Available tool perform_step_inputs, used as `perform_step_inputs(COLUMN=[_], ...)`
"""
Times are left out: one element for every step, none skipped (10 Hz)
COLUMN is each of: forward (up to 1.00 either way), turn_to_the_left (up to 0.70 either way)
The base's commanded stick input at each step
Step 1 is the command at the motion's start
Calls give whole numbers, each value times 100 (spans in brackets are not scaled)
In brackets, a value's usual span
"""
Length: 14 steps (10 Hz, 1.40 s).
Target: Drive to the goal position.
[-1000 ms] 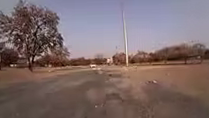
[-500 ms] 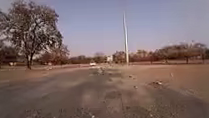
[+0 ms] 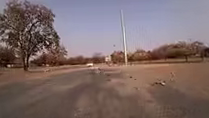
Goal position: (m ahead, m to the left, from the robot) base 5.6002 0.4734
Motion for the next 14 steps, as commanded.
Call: perform_step_inputs(forward=[70, 70, 70, 70, 70, 70, 70, 70, 70, 70, 70, 70, 70, 70], turn_to_the_left=[0, 0, 0, 0, 0, 0, 0, 0, 0, 0, 0, 0, 0, 0])
